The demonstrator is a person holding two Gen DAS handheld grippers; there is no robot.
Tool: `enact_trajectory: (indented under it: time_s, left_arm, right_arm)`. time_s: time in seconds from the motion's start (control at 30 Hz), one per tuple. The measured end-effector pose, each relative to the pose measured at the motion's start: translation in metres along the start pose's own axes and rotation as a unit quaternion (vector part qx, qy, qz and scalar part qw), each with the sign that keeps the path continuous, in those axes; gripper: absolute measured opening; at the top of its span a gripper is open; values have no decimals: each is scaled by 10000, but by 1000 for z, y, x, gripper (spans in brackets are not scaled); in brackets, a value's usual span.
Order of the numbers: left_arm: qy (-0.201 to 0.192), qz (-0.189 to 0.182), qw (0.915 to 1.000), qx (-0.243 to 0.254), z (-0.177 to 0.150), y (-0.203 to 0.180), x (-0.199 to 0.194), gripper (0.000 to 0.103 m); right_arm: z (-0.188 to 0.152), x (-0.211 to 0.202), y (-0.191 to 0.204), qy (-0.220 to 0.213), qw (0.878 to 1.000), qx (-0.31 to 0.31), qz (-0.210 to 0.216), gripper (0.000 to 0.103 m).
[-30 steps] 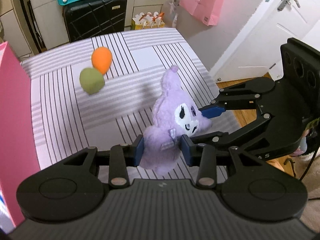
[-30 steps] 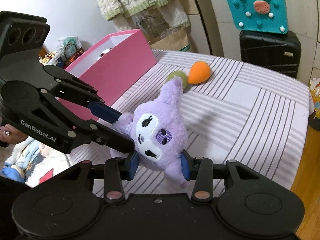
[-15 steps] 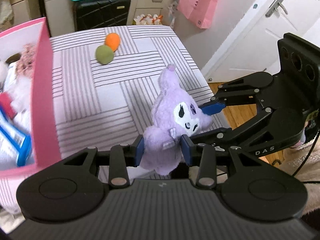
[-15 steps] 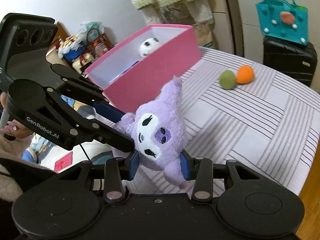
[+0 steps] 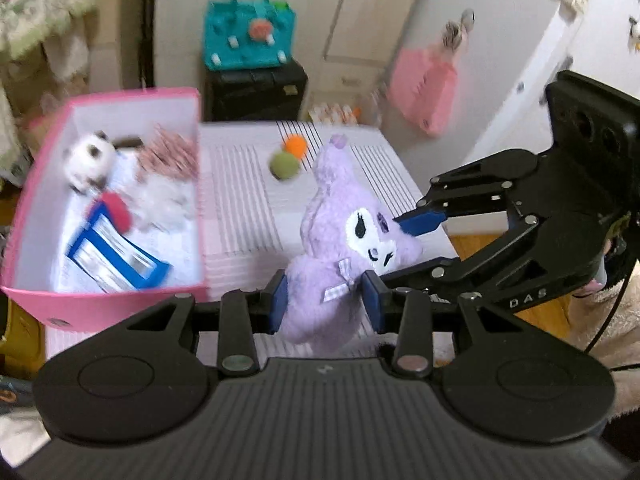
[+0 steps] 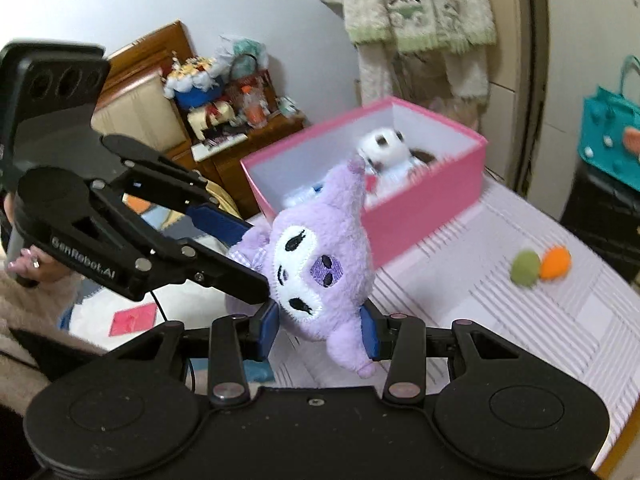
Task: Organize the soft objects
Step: 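Lift the purple doll with both tools and carry it over the pink box, then open both tools to drop the doll into the box and withdraw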
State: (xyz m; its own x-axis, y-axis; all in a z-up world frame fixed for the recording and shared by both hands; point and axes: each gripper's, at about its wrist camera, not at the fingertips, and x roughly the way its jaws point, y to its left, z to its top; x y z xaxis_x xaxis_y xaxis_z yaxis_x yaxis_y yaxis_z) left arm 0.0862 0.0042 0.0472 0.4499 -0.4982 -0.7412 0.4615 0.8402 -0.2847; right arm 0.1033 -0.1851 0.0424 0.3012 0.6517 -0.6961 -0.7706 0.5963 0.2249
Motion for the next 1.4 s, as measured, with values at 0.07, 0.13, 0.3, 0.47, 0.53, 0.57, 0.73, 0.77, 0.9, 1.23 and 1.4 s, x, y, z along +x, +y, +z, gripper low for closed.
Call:
enact_trajectory:
  time_s: [0.07, 0.13, 0.3, 0.47, 0.53, 0.57, 0.73, 0.77, 0.9, 1.23, 1.4]
  left_arm:
    - [-264, 80, 9996, -4, 0, 7, -13, 38]
    - [-488, 141, 9986, -117, 0, 18, -23, 38]
    - [-840, 292, 9955, -317, 5, 49, -39, 38]
    - [-991, 311, 9927, -606, 13, 89, -43, 39]
    - [-1005, 249, 9915, -785, 17, 110, -40, 39]
    - [-1001, 203, 9908, -890, 19, 120, -37, 39]
    - [-947, -45, 9861, -1363, 20, 162, -15, 39]
    - [-890, -139, 9846, -1500, 20, 171, -7, 39]
    - [-681, -424, 9789, -1881, 18, 198, 19, 39]
    - [-347, -560, 9671, -2458, 24, 235, 71, 39]
    - [-176, -273, 9701, -2405, 29, 238, 83, 44]
  right_arm:
    - [14, 3, 5, -68, 9999, -69, 52, 47]
    - [25, 9, 8, -139, 9998, -141, 69, 47]
    - [53, 34, 17, -325, 9993, -176, 84, 47]
    - [80, 65, 22, -319, 9989, -334, -61, 47]
    - [90, 78, 20, -253, 9989, -386, -124, 48]
    - [95, 84, 18, -201, 9990, -373, -140, 47]
    - [107, 117, 3, 190, 9988, -370, -255, 48]
    - [107, 121, 1, 260, 9985, -385, -284, 48]
    - [111, 144, -6, 621, 9956, -550, -435, 48]
    - [132, 190, -20, 1349, 9818, -977, -913, 51]
    - [126, 195, -12, 1370, 9693, -1481, -1405, 51]
